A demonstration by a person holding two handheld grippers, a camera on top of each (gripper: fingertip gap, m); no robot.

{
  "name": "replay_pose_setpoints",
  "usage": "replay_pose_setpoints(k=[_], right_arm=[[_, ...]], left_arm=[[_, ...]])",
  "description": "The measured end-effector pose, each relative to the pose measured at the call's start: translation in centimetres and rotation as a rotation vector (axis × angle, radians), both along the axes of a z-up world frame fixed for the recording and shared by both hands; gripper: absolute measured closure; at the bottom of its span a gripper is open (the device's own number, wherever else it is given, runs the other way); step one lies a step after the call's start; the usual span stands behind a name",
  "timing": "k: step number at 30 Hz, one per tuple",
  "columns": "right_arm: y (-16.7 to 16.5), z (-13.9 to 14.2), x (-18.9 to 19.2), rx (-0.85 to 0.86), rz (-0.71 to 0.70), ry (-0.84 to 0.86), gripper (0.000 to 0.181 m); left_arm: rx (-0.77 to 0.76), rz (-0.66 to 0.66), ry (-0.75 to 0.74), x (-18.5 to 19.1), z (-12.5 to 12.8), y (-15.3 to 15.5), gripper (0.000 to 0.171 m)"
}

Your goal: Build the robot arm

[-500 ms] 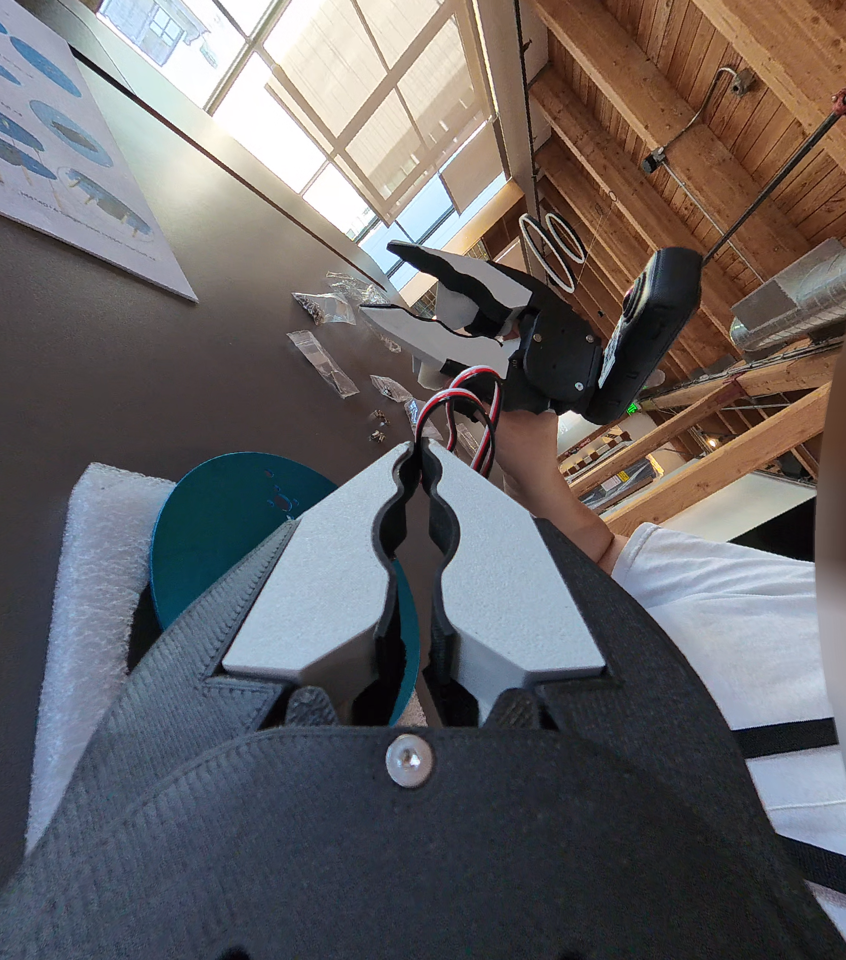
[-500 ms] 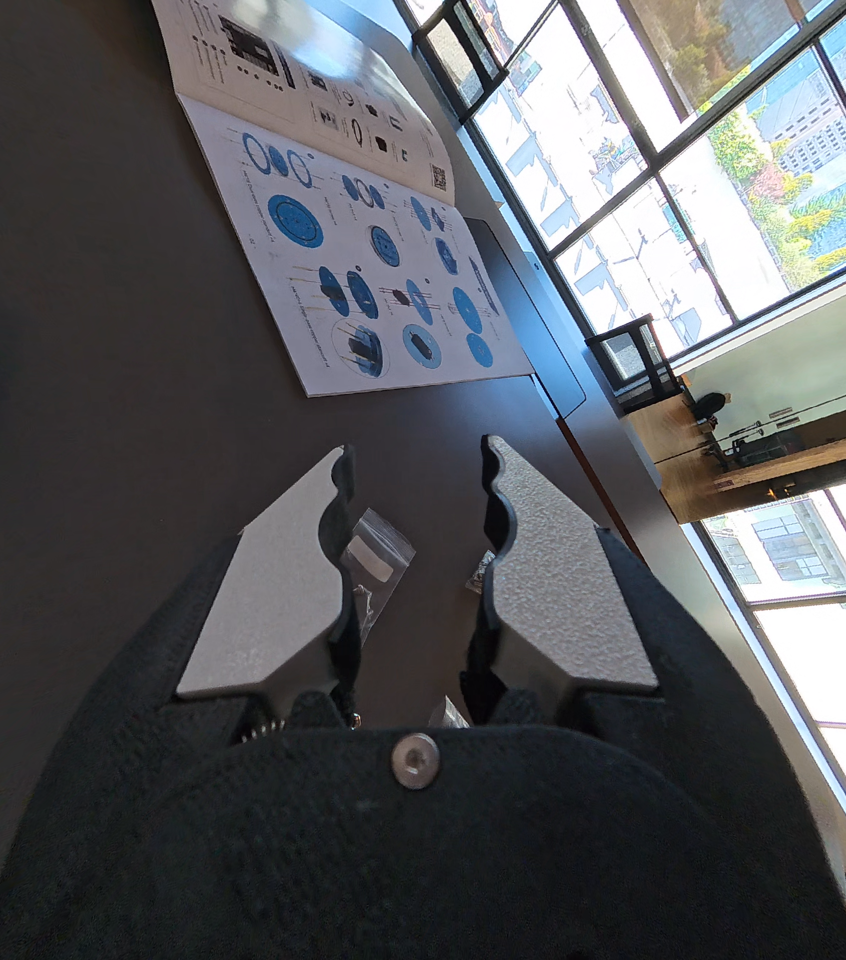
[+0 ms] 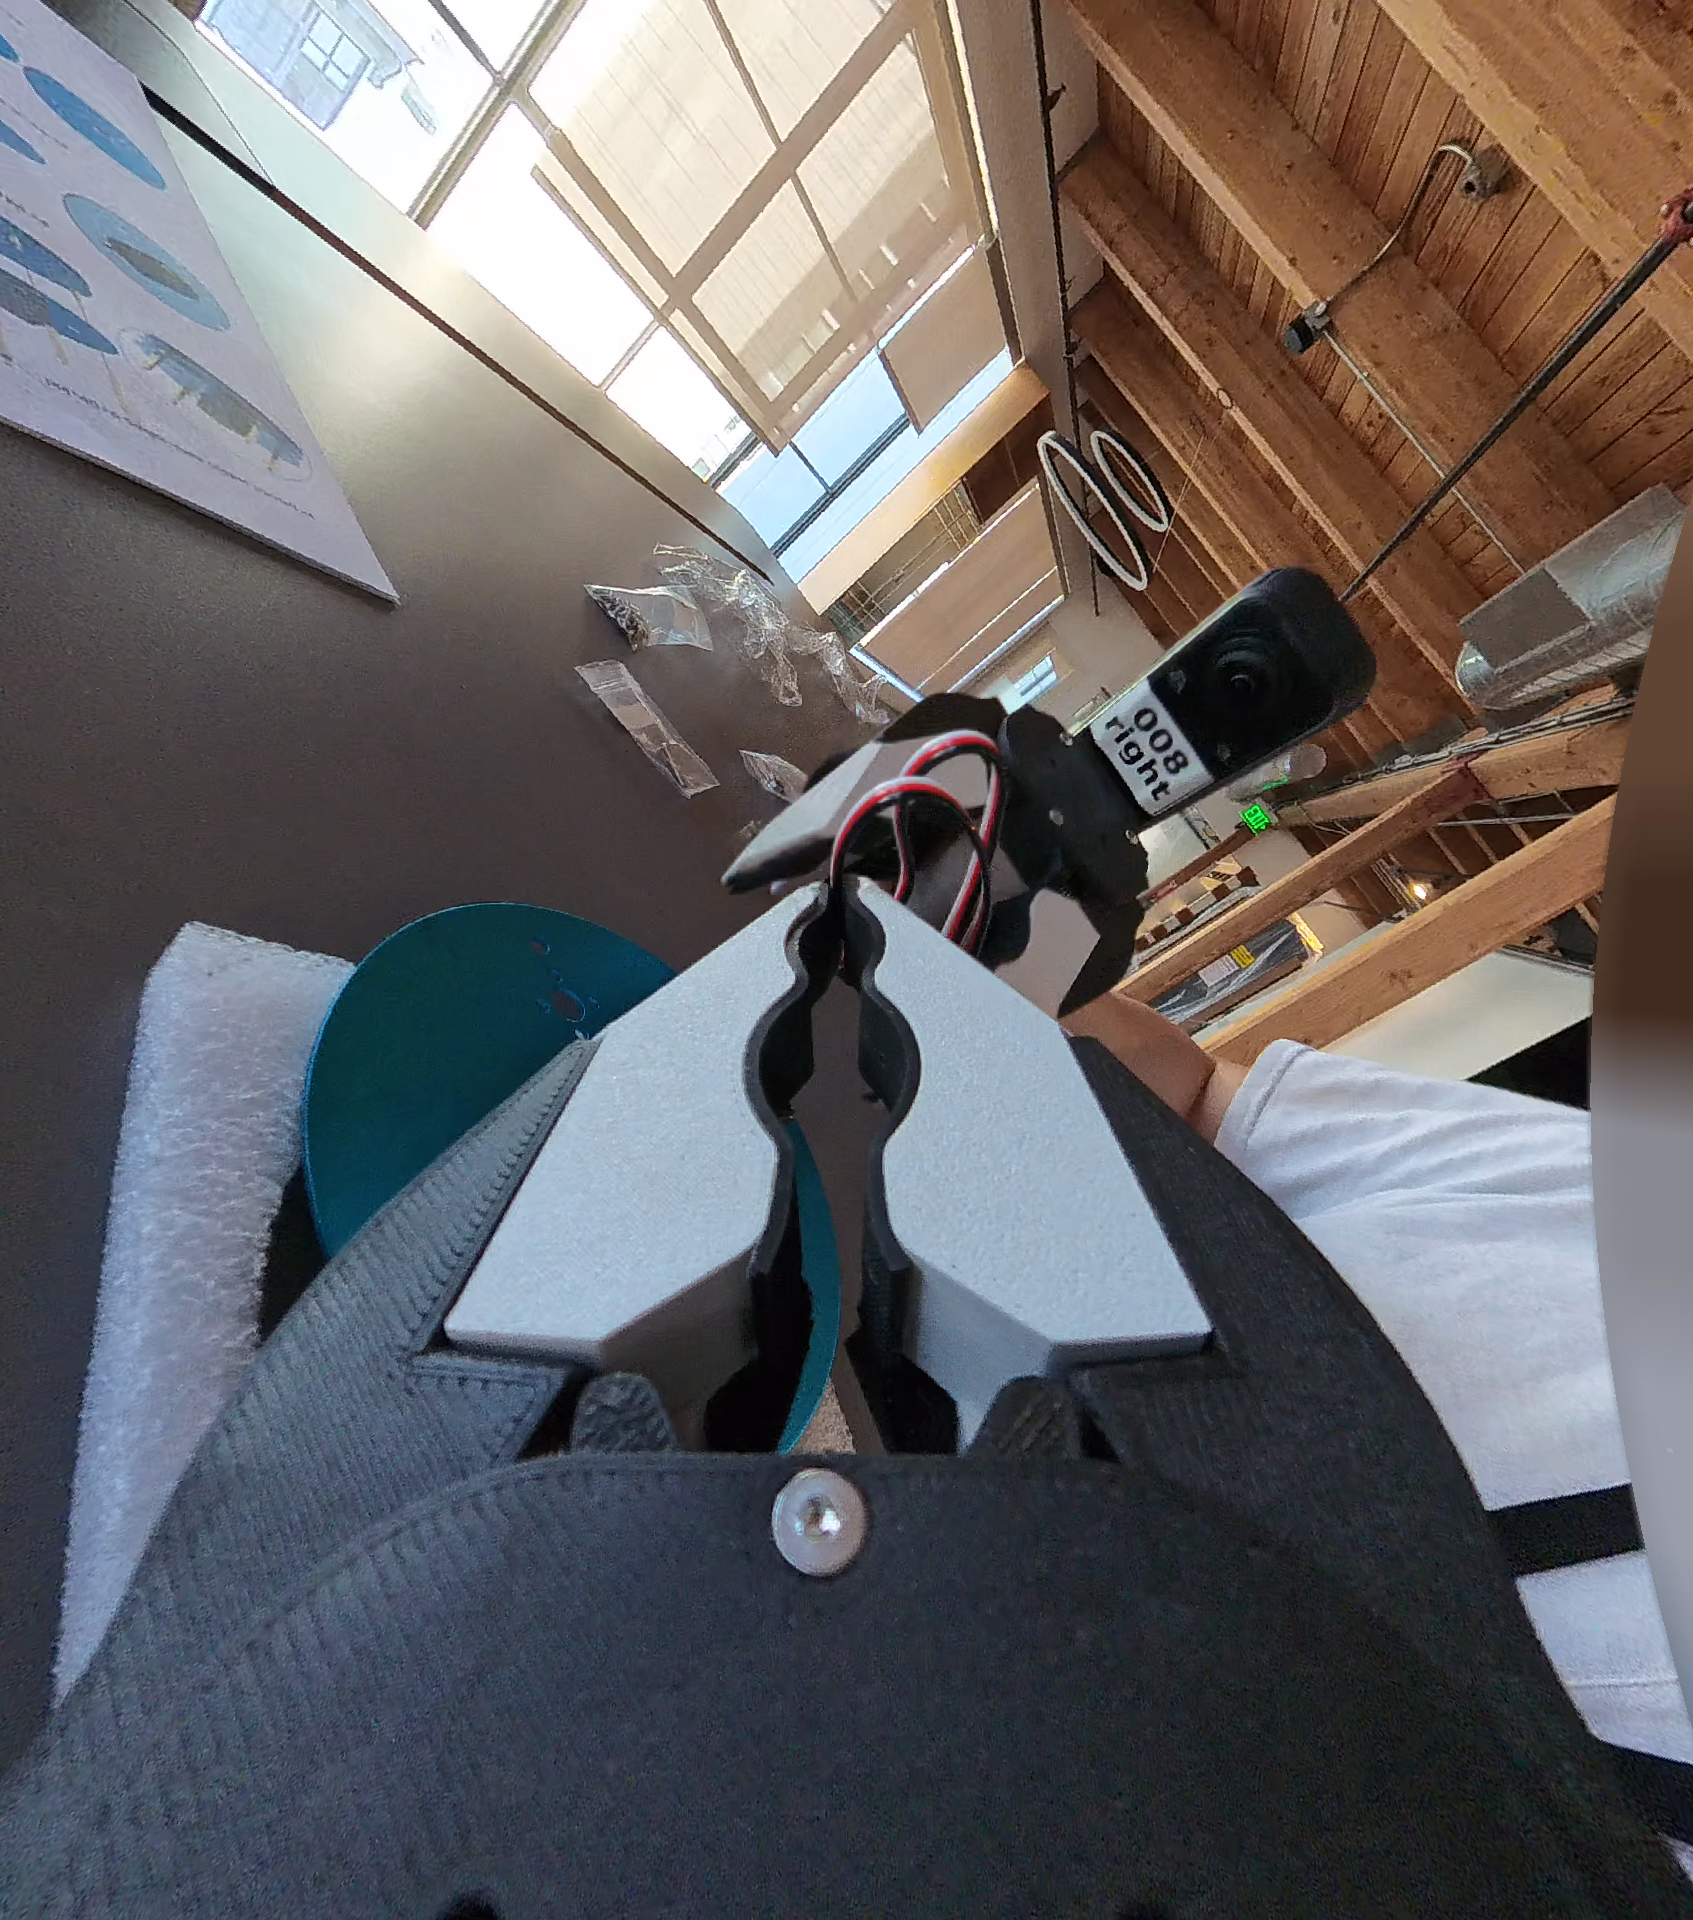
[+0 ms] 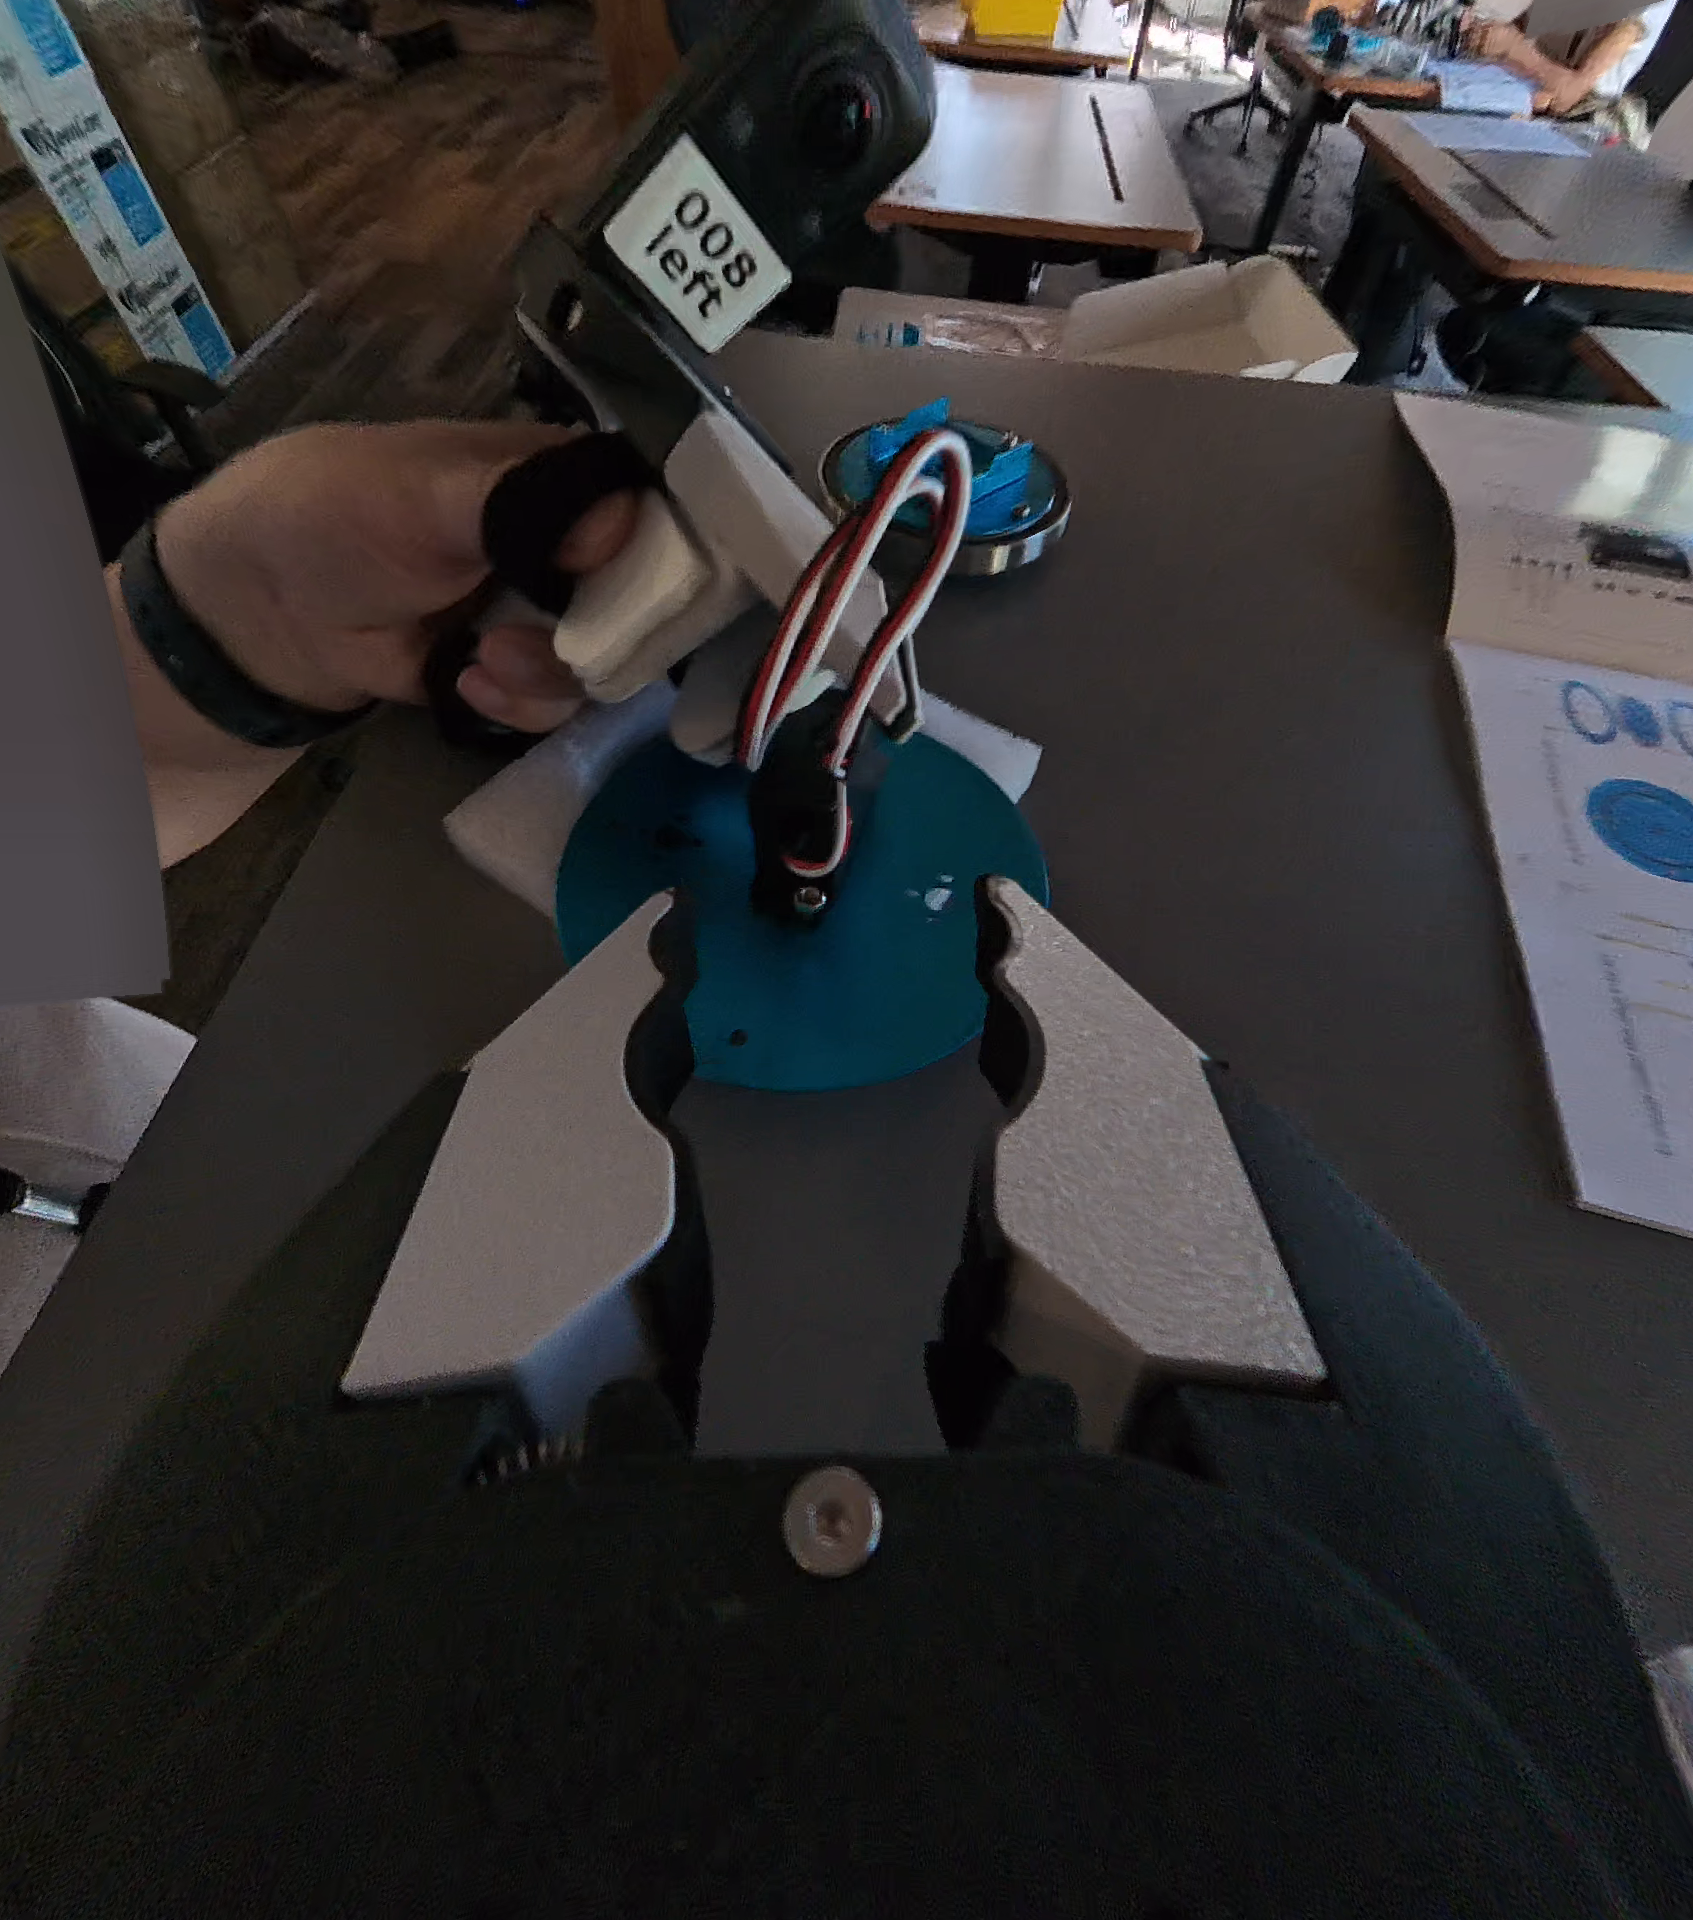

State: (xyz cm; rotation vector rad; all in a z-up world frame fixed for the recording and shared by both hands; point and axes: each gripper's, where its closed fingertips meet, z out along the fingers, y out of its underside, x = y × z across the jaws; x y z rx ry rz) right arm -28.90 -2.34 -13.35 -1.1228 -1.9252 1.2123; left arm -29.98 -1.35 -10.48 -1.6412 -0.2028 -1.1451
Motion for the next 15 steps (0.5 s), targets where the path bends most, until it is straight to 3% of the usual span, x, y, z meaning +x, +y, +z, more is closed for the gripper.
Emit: replay_pose_setpoints(k=[9, 15], right_arm=[[-2.1, -1.6, -0.1, -0.054, 0.054, -0.102, 0.142], [-1.9, -2.7, -0.4, 0.034, 0.039, -0.139, 0.142]], left_arm=[[0.001, -0.002, 0.000, 0.0, 0.0, 0.0, 0.171], [0.001, -0.004, 0.000, 0.1, 0.0, 0.0, 0.171]])
